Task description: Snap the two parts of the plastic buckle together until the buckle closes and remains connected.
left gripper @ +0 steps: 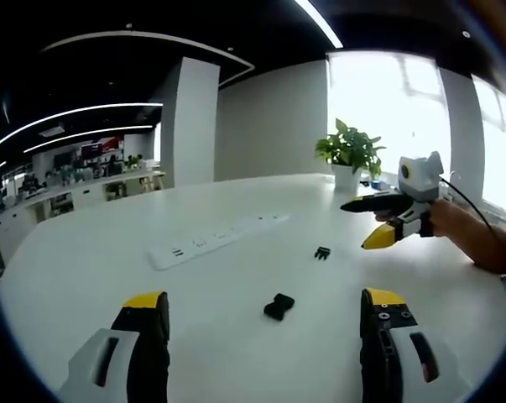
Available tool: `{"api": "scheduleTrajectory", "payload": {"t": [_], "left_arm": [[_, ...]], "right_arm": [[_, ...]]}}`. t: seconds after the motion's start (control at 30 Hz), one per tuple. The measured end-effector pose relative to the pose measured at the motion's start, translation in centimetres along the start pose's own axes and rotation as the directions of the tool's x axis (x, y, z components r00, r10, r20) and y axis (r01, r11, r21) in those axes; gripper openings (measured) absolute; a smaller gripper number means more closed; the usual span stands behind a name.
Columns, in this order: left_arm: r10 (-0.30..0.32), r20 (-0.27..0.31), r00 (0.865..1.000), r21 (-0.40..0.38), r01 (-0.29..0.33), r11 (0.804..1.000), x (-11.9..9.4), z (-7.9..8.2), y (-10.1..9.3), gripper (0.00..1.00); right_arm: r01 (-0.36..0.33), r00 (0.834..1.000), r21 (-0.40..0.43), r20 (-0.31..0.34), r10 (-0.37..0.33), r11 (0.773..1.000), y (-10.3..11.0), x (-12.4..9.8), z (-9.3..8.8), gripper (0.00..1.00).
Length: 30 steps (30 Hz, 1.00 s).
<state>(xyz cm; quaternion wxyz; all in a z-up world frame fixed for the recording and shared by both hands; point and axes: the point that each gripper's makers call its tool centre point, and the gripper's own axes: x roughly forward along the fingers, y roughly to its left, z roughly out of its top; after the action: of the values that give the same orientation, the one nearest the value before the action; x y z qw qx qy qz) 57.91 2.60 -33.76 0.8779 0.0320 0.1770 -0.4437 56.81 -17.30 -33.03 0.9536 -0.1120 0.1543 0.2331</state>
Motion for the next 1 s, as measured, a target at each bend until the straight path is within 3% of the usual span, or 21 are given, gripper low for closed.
{"api": "scheduleTrajectory", "payload": {"t": [0.23,0.57,1.0], "left_arm": [[-0.003,0.004,1.000,0.001,0.003,1.000,0.1,0.2,-0.3,0.95],[-0.006,-0.006,1.000,0.032,0.006,0.999,0.9,0.6,0.9,0.92],[-0.019,-0.014,1.000,0.034,0.019,0.999,1.1,0.3,0.3,0.92]], "right_arm": [[-0.005,1.000,-0.004,-0.001,0.005,1.000,-0.1,0.4,0.0,0.82],[-0.006,1.000,-0.012,0.000,0.006,1.000,-0.7,1.0,0.5,0.81],[-0.014,1.000,-0.015,-0.011,0.014,1.000,-0.9,1.5,0.1,0.81]]}}
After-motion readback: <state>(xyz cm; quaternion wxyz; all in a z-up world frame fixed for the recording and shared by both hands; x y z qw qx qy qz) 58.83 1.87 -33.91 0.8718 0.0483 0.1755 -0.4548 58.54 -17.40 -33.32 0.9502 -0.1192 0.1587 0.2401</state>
